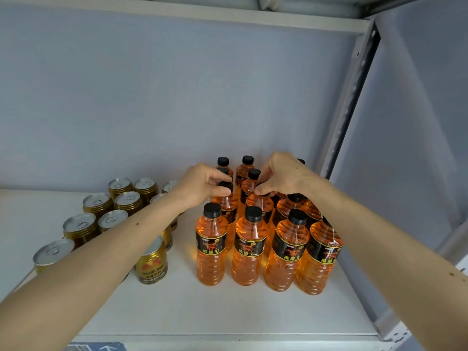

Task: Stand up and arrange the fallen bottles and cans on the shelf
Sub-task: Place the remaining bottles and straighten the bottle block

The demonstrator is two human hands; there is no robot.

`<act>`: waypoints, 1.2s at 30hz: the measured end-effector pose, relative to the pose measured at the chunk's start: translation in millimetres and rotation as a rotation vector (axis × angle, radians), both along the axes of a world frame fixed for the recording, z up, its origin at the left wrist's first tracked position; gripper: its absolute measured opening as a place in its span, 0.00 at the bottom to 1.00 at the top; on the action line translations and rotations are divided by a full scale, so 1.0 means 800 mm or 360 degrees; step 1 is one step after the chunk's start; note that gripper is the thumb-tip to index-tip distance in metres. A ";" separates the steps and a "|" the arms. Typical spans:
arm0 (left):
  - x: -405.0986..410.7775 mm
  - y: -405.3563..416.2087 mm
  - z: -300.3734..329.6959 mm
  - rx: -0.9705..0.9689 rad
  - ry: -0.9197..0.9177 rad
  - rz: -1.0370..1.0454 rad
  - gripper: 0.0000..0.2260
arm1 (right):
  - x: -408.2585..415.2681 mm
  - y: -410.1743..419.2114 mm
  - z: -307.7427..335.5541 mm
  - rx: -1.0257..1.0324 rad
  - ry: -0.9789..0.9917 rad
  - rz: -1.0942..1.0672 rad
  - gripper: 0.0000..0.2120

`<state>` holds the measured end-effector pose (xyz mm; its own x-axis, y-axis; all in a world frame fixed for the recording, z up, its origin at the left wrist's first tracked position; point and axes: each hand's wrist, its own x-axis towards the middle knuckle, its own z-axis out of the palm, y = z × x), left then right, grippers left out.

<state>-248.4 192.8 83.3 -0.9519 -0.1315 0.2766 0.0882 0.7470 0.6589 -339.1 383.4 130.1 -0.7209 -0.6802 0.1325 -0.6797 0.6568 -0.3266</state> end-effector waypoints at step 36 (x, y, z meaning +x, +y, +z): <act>0.082 0.016 -0.018 -0.0050 0.0062 -0.0182 0.19 | 0.078 0.030 -0.018 0.0041 0.0124 0.0388 0.11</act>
<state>-182.9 205.3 68.7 -0.9486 -0.0134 0.3162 0.1993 0.7509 0.6297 -276.6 407.6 115.3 -0.5234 -0.8366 0.1615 -0.8415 0.4777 -0.2524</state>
